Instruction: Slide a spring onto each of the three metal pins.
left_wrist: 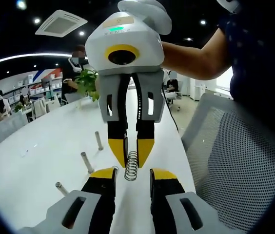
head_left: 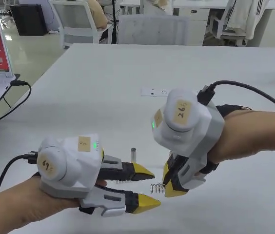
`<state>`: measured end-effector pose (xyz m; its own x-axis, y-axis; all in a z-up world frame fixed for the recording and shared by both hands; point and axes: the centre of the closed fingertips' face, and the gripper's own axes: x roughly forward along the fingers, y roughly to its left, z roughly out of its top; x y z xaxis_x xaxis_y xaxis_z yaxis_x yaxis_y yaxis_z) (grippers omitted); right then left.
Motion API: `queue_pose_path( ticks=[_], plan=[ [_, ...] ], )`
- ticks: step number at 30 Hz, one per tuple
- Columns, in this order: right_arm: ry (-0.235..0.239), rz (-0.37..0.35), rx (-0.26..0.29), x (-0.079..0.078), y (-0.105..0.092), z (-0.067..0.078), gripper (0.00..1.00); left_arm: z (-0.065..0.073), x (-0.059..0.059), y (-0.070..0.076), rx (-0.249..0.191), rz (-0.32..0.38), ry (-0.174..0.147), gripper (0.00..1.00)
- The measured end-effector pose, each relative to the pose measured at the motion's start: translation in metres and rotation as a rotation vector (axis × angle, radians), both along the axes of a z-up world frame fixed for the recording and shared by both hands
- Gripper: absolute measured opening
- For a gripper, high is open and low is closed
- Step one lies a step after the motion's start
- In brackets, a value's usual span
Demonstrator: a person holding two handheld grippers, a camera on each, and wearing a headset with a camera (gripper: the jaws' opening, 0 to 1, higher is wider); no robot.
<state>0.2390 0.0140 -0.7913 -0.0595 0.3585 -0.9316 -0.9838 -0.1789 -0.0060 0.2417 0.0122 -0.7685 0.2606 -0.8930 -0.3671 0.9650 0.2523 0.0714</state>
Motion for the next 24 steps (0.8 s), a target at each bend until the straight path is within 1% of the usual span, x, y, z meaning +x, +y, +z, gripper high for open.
queue_pose_path(
  ticks=[4, 10, 19, 24],
  plan=[
    [-0.001, 0.001, 0.001, 0.0000, 0.0007, 0.0010, 0.08, -0.0008, 0.0011, 0.0000, 0.002, 0.001, -0.007, 0.18],
    [0.000, 0.001, 0.000, -0.0010, 0.0012, 0.0010, 0.08, 0.0002, 0.0028, -0.0001, -0.008, 0.007, -0.012, 0.11],
    [0.002, -0.001, -0.001, -0.0018, 0.0012, 0.0004, 0.08, -0.0031, 0.0025, -0.0013, 0.003, -0.001, -0.019, 0.04],
    [0.001, -0.002, 0.001, -0.0015, 0.0013, 0.0006, 0.08, -0.0044, 0.0022, -0.0016, 0.005, -0.004, -0.017, 0.02]
  ],
)
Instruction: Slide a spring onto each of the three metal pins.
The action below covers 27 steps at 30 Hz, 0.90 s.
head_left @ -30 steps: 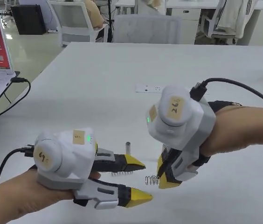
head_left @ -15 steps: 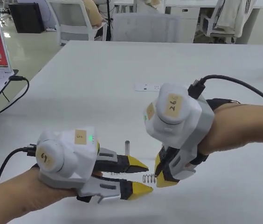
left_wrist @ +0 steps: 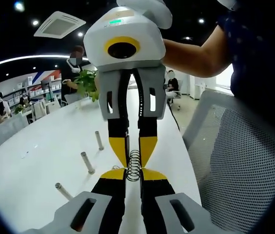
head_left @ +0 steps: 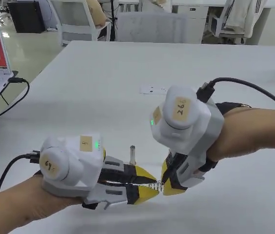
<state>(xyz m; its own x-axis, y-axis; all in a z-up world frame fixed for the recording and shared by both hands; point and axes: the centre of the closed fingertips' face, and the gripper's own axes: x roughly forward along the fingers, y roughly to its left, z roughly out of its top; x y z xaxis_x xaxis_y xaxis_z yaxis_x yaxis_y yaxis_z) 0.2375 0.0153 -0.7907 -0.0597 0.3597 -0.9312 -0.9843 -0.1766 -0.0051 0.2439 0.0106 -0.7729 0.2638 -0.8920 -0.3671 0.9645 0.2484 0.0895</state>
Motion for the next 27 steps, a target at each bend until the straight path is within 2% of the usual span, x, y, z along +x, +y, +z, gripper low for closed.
queue_pose_path(
  ticks=[17, 27],
  plan=[
    [0.001, -0.009, 0.017, -0.0001, -0.0004, -0.0003, 0.09, 0.0007, -0.0004, -0.0011, -0.004, -0.004, 0.006, 0.02],
    [0.009, -0.025, 0.036, 0.0004, -0.0019, -0.0043, 0.10, 0.0060, -0.0005, -0.0005, -0.025, 0.005, 0.002, 0.02]
  ],
)
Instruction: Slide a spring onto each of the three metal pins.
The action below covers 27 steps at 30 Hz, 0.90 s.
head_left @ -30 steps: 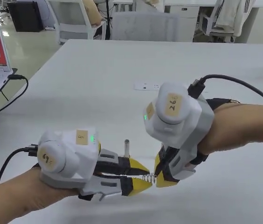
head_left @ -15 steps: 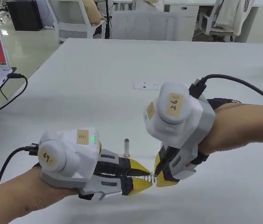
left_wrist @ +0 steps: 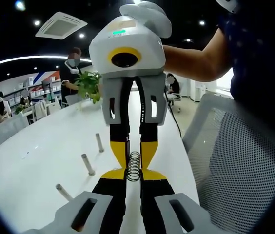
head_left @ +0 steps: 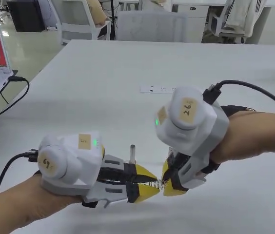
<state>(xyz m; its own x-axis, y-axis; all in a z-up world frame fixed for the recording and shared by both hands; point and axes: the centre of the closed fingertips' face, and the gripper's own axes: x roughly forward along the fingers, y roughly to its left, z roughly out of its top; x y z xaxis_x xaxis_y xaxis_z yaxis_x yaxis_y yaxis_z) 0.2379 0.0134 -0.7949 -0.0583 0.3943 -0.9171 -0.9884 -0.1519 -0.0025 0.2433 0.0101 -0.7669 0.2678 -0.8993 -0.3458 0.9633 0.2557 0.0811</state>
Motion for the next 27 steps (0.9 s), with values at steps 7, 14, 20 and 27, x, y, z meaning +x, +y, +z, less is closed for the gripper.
queue_pose_path(
  ticks=[7, 14, 20, 27],
  plan=[
    [0.008, -0.018, 0.011, 0.000, -0.003, -0.003, 0.12, 0.004, -0.001, 0.000, -0.010, 0.001, -0.007, 0.02],
    [0.012, -0.033, 0.021, 0.000, -0.006, -0.005, 0.12, 0.013, -0.001, -0.002, -0.033, 0.004, -0.017, 0.02],
    [0.014, -0.038, 0.027, -0.001, -0.006, -0.005, 0.13, 0.017, -0.002, -0.003, -0.045, 0.003, -0.025, 0.02],
    [0.017, -0.050, 0.034, -0.001, -0.008, -0.005, 0.13, 0.021, -0.002, -0.002, -0.057, 0.009, -0.029, 0.02]
  ],
)
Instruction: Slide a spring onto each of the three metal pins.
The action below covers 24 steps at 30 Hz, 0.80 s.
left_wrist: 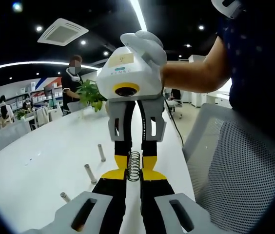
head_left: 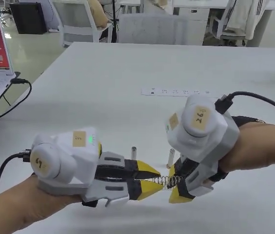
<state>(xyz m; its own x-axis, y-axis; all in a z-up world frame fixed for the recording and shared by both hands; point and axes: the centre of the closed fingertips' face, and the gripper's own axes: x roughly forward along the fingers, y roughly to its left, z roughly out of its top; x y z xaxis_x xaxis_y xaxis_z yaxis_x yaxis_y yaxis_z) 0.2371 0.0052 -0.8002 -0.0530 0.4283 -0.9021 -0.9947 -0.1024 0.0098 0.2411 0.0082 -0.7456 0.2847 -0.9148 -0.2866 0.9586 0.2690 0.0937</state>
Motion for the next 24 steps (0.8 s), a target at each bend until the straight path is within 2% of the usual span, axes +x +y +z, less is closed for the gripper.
queue_pose_path(
  ticks=[14, 24],
  plan=[
    [-0.010, -0.007, 0.013, 0.003, 0.000, 0.003, 0.09, -0.002, 0.002, 0.001, -0.001, 0.005, 0.000, 0.02],
    [-0.020, -0.008, 0.047, 0.003, 0.005, 0.018, 0.09, -0.006, 0.004, 0.002, 0.010, 0.013, 0.008, 0.02]
  ],
)
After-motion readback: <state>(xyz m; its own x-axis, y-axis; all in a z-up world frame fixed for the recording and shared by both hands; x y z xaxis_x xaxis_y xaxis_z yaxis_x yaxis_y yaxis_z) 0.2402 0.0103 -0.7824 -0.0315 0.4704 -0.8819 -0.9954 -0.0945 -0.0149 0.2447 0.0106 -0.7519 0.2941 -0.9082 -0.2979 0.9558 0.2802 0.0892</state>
